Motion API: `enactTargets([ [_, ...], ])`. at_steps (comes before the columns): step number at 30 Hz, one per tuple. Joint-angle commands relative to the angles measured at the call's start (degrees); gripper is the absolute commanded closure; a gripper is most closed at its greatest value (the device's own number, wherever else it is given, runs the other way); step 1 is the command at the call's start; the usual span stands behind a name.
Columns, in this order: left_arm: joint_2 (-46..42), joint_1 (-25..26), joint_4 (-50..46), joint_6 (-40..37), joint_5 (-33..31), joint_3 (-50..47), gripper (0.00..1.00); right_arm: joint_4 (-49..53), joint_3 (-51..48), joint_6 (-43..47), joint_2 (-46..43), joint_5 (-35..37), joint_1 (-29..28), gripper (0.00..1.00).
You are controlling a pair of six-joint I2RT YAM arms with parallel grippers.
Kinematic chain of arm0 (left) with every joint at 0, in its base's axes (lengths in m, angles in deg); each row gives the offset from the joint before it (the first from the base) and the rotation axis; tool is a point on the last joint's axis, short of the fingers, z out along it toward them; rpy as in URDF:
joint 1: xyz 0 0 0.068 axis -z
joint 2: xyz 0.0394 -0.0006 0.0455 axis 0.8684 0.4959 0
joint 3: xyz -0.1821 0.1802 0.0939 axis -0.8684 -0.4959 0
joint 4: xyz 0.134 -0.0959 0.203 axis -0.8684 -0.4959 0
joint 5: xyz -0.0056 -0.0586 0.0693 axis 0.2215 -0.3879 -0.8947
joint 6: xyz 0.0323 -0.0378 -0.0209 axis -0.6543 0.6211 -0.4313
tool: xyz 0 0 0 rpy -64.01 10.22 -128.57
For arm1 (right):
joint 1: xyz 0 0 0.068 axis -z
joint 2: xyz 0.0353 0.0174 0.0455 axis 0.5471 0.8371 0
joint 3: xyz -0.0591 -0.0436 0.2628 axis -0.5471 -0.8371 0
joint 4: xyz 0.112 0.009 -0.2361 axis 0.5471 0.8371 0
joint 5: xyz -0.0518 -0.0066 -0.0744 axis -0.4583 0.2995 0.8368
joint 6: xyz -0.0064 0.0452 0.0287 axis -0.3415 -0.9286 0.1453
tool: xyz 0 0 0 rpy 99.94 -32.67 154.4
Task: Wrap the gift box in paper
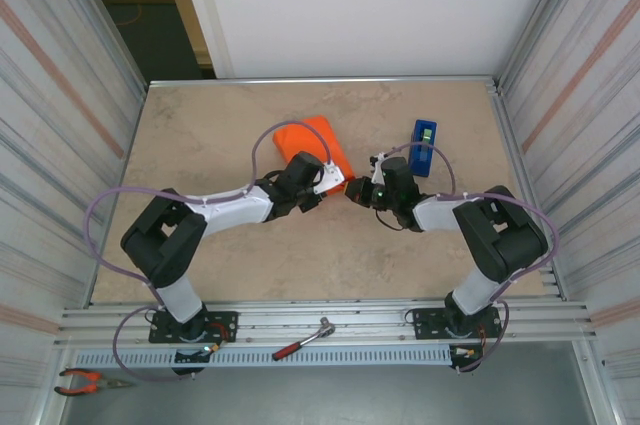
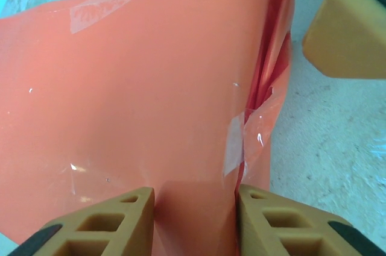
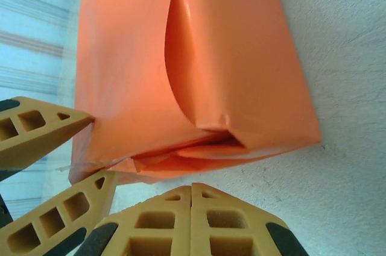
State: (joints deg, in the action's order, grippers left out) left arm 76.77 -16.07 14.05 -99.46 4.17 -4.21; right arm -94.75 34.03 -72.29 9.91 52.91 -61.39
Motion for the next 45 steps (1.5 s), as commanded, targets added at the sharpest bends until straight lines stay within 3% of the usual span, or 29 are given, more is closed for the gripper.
enactTargets([
  [1,-2.6,-0.1,-4.8,1.7,2.7,-1.0,0.61,0.5,-0.2,-0.8,-2.1,0.3,-0.7,1.00],
  [15,-9.4,-2.1,-3.6,7.9,6.0,0.2,0.57,5.4,3.0,0.8,-4.4,1.3,-4.2,1.00],
  [28,-15.3,-13.1,-3.3,25.0,12.4,-1.3,0.49,10.6,12.8,2.6,-1.4,0.8,-5.6,1.00],
  [45,-17.2,-15.6,-2.7,26.1,13.3,-4.0,0.48,8.6,7.1,1.7,-3.5,2.3,-7.2,1.00],
])
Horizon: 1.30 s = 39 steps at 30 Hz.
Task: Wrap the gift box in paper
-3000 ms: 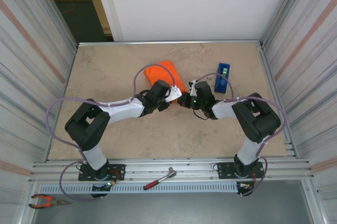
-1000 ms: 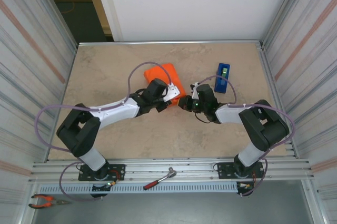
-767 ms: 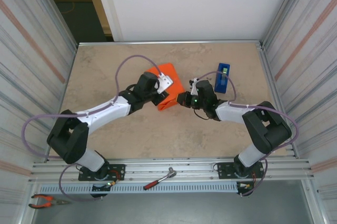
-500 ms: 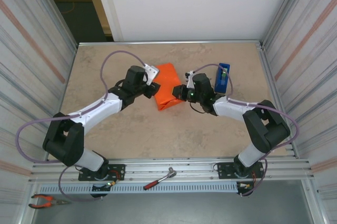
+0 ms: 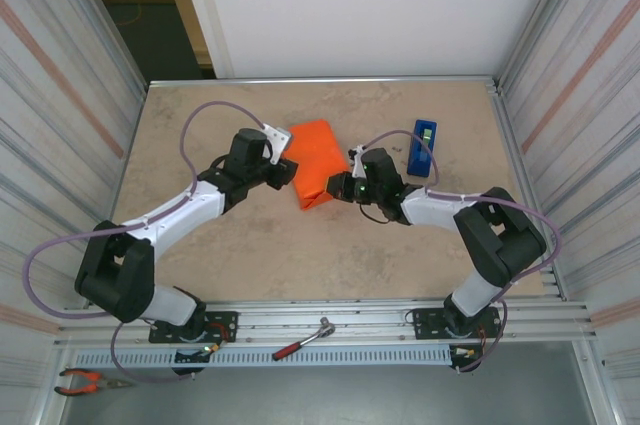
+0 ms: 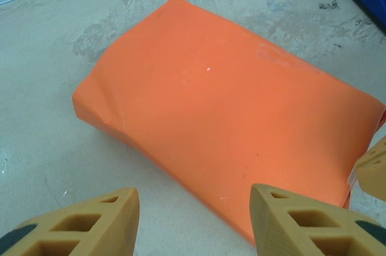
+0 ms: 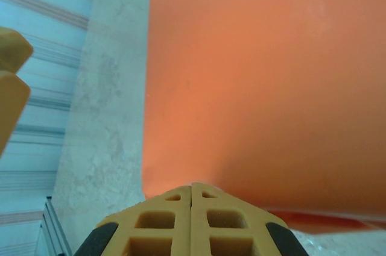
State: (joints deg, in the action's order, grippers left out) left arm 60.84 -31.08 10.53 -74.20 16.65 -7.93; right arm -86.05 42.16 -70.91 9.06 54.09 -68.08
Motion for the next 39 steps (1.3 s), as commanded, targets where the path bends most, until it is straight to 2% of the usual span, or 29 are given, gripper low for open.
enactTargets([
  [1,-1.2,-0.5,0.9,0.8,0.9,-0.4,0.48,0.2,-1.1,0.6,-2.6,1.1,-0.5,1.00],
  [26,-0.9,-0.8,1.2,1.6,1.6,-1.3,0.48,-0.2,5.7,0.7,6.5,-0.4,0.8,1.00],
  [36,-0.6,-1.8,1.9,4.6,0.7,-1.1,0.47,6.1,8.0,2.7,1.3,-1.1,1.4,1.00],
  [39,0.5,-4.9,1.9,10.2,2.9,-0.1,0.38,9.8,9.3,3.8,-0.6,0.0,2.2,0.99],
])
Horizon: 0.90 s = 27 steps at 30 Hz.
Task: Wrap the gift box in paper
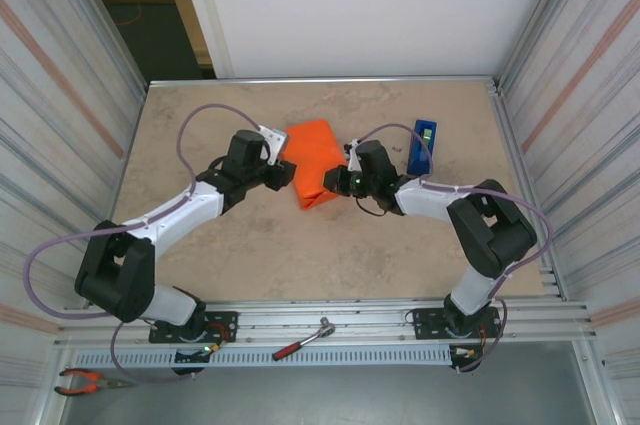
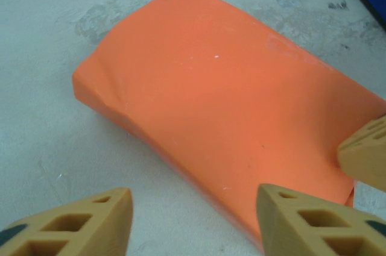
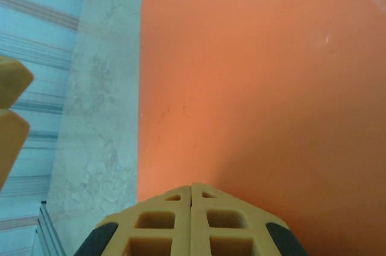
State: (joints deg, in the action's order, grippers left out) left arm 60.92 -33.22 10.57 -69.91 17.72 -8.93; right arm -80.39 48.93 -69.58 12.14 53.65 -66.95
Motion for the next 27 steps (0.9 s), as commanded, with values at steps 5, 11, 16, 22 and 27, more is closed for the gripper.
enactTargets([
  [5,4.7,-10.0,2.3,17.3,12.0,4.0,0.29,10.4,4.3,3.9,-5.2,1.9,4.0,0.62],
  [11,14.8,-17.0,6.9,29.7,27.4,8.4,0.28,20.9,9.4,7.0,-2.4,4.4,7.9,0.40],
  [16,22.5,-17.0,10.3,34.6,31.9,12.4,0.28,23.5,12.5,7.3,2.6,3.6,9.3,0.42],
  [22,28.8,-16.1,12.0,36.8,34.8,16.6,0.29,23.0,13.1,6.6,4.6,2.3,7.5,0.48],
  [27,31.4,-14.5,9.6,34.8,37.8,19.6,0.39,22.1,9.9,5.1,2.9,3.2,5.0,0.55],
])
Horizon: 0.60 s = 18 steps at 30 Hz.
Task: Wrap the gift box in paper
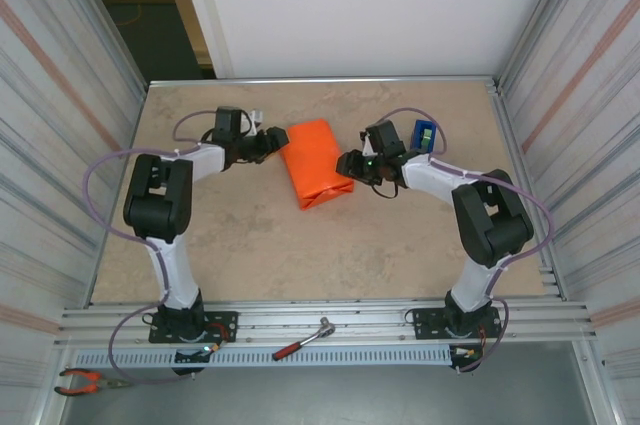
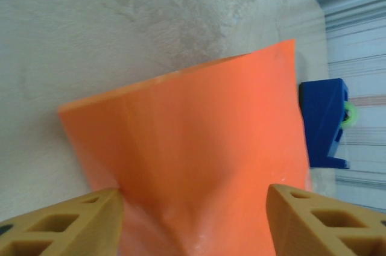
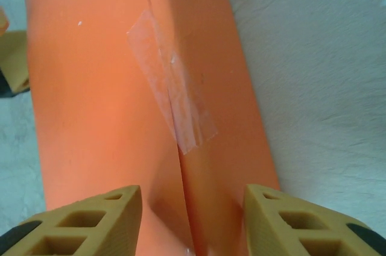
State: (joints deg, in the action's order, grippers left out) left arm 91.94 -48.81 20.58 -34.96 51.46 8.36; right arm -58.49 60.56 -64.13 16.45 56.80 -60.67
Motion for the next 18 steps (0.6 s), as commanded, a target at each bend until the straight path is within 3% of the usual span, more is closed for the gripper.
enactTargets([
  [1,0.4,1.4,-0.5,-0.6,4.7,2.3,0.41,-0.3,-2.7,-1.0,-2.2,0.2,-1.8,0.57],
  [6,-2.4,1.7,-0.9,-2.6,7.5,-0.4,0.44,-1.8,-8.7,-3.4,-8.1,2.1,-4.4,0.60],
  [13,-6.0,-1.2,-4.0,-5.7,4.6,-1.8,0.38,1.5,-15.2,-4.2,-19.0,7.6,-5.0,0.51],
  [18,-4.0,-2.1,-5.3,-5.3,3.7,1.8,0.36,-0.3,-18.7,-6.1,-22.9,8.0,-9.8,0.64],
])
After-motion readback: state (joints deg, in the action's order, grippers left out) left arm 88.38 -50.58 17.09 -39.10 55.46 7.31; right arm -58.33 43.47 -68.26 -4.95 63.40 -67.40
